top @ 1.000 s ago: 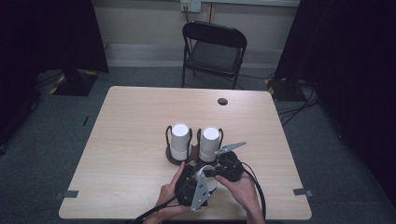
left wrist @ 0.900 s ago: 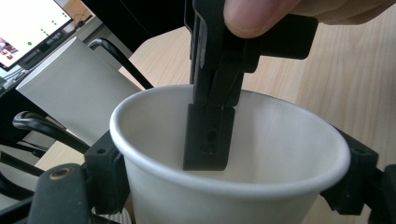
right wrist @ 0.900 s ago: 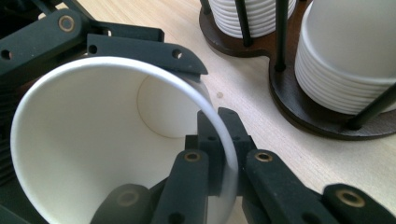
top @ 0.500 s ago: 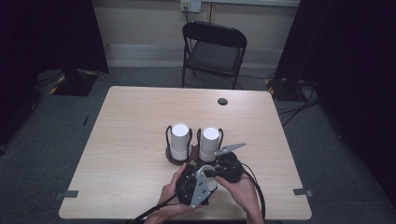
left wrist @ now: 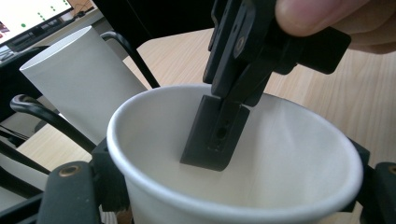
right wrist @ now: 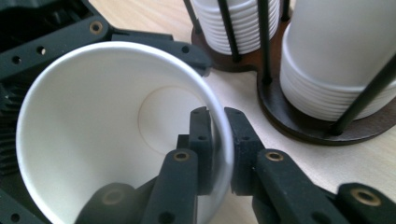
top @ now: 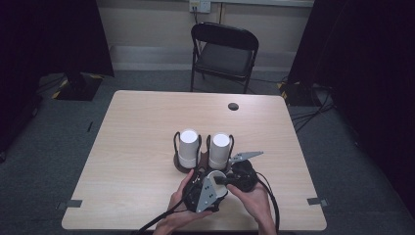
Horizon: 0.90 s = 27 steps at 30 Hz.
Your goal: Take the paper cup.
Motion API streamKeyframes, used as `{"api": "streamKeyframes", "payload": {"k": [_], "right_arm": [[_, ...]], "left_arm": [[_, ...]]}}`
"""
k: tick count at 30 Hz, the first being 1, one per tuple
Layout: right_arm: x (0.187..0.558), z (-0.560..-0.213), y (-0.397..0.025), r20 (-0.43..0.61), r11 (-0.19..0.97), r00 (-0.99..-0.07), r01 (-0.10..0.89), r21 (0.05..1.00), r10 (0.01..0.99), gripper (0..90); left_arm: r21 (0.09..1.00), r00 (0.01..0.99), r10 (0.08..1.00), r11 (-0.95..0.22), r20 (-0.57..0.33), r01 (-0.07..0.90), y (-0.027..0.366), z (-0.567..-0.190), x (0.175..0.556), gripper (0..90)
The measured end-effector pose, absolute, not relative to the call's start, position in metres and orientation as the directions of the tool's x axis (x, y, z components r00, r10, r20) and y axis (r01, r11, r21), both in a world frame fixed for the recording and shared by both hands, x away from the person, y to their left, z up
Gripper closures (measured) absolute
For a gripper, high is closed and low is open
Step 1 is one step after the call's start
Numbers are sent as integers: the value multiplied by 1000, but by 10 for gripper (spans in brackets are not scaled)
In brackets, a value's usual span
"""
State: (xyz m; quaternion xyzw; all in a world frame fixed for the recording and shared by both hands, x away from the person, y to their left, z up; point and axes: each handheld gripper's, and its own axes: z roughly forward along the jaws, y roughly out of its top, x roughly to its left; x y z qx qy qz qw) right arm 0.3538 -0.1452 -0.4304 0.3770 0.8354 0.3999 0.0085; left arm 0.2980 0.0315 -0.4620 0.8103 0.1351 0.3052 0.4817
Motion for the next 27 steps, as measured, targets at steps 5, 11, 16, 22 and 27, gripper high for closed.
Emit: {"api": "streamKeyframes", "payload": {"k": [5,11,16,22,27], "right_arm": [[352,-430,-148,287,371,-710,617,695,644,779],[349,-428,-151,281,332,-702,600,728,654,734],[347,-427,-157,294,274,-693,584,764,658,705],[345,-427,-159,286,228,-687,554,801,668,598],[340,-427,-164,290,163,-671,526,835,683,514]], "left_arm": [[873,779,525,-484,343,-59,34,-462,299,228],[884,774,548,-465,317,-32,38,-464,301,227],[898,770,571,-439,284,-5,44,-464,305,226],[916,759,606,-401,238,33,54,-466,309,224],[926,754,620,-374,215,44,61,-466,311,221]]}}
